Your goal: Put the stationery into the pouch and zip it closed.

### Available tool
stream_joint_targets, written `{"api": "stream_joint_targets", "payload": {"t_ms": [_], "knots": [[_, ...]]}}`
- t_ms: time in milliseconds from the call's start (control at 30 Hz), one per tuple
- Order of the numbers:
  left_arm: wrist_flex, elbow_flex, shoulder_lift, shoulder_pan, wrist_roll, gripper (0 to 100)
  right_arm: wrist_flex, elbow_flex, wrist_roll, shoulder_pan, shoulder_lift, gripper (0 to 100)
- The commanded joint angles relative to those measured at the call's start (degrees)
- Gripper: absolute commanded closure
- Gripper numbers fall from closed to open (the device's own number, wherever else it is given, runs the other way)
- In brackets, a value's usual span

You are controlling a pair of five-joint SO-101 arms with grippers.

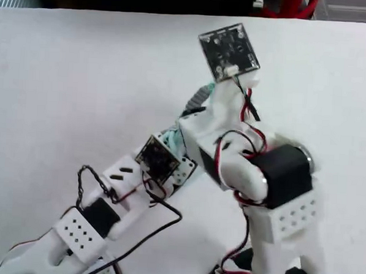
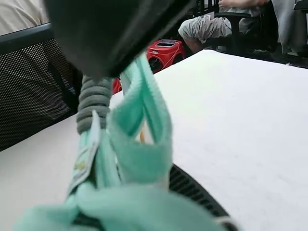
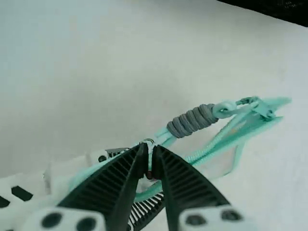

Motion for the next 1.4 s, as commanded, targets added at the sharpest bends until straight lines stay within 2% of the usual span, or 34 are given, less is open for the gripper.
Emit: {"api": "stream_joint_targets", "payload": {"t_ms": [0, 100, 167, 233, 367, 467, 667, 700, 833, 900, 1067, 1233, 1300, 1367], "knots": [[2.02, 0.62, 1.89, -0.57, -0.26, 97, 0.4, 1.05, 4.57, -5.67, -3.3, 98.0], [2.02, 0.53, 1.89, -0.75, -0.26, 97, 0.4, 2.55, 5.8, -11.56, -4.88, 97.9], [2.02, 0.53, 1.89, -0.92, -0.26, 97, 0.04, 1.93, 5.63, -10.24, -6.02, 97.9], [2.02, 0.53, 1.89, -0.92, -0.26, 97, -0.66, -0.09, 5.63, -4.35, -7.43, 97.9], [2.02, 0.53, 1.89, -0.57, -0.26, 97, -8.48, -0.53, 5.98, 10.42, -8.48, 97.5], [2.02, 0.53, 1.8, -0.57, -0.26, 97, -15.08, 2.73, 6.07, 15.16, -7.08, 97.2], [2.02, 0.62, 1.71, -0.75, -0.26, 97, -19.38, 9.05, 6.86, 15.96, -3.38, 82.5], [2.02, 0.62, 1.71, -0.84, -0.26, 97, -19.65, 9.32, 9.58, 16.13, -2.95, 82.2], [2.02, 0.62, 1.63, -0.92, -0.53, 97, -16.75, 10.99, 31.03, 13.76, -3.47, 82.2], [2.02, 0.53, 1.63, -0.92, -0.53, 97, -15.52, 11.69, 36.13, 12.97, -5.23, 81.9], [2.02, 0.44, 1.63, -0.57, -0.53, 97, -16.13, 12.75, 41.67, 11.47, -9.8, 81.9], [2.02, 0.44, 1.8, -0.57, -0.53, 97, -16.75, 11.69, 47.91, 8.31, -5.58, 81.9], [2.02, 0.44, 1.8, -0.48, -0.53, 97, -18.07, 8.62, 46.51, 8.31, -2.07, 82.0], [2.02, 0.44, 1.89, -0.48, -0.53, 97, -17.45, 3.08, 40.44, 9.1, 1.36, 82.0]]}}
